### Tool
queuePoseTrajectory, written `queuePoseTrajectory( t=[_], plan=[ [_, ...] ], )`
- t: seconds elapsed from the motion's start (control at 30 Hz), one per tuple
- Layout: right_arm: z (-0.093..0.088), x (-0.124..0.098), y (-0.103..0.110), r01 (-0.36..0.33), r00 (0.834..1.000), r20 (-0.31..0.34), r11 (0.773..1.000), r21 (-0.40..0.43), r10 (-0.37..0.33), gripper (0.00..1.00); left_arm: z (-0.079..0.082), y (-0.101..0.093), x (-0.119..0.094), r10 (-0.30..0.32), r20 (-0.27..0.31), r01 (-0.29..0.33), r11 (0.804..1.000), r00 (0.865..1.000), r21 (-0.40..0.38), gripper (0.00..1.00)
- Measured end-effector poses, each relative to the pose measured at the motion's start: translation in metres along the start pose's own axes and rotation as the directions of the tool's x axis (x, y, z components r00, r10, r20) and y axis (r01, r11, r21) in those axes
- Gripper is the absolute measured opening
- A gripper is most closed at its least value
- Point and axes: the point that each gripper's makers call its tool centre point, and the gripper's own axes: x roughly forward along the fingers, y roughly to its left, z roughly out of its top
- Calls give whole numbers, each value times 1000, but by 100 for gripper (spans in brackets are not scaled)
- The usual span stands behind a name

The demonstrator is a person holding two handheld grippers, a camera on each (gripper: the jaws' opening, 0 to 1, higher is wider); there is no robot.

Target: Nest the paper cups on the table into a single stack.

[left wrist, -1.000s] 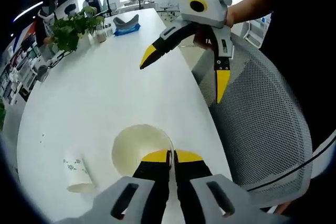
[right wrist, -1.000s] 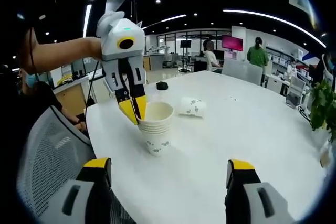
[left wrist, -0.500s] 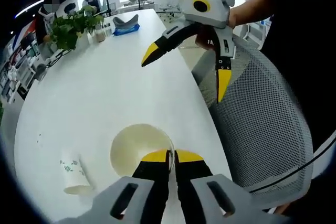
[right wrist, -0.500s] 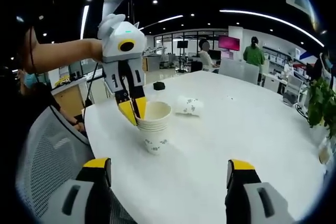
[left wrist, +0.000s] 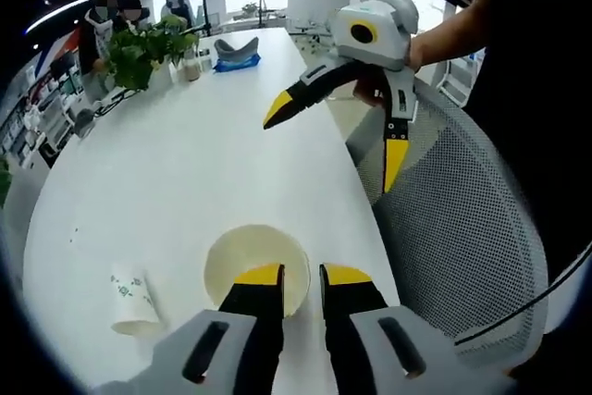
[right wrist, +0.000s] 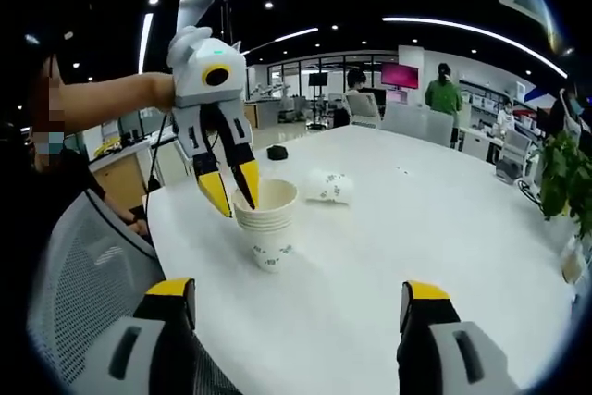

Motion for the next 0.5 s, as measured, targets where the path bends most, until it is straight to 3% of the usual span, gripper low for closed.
queuePoseTrajectory(
  t=[0.07,0.3,0.5],
  plan=[
    [1,0,0,0,1000,1,1000,0,0,93,7,-2,-1,12,20,-11,1000,1000,-18,15],
    [4,-1,0,1,1000,9,1000,-1,-1,94,6,13,-22,66,94,-59,995,993,-81,18],
    [7,-2,-1,3,1000,15,1000,-4,-3,95,2,32,-42,153,166,-123,977,974,-176,21]
  ],
)
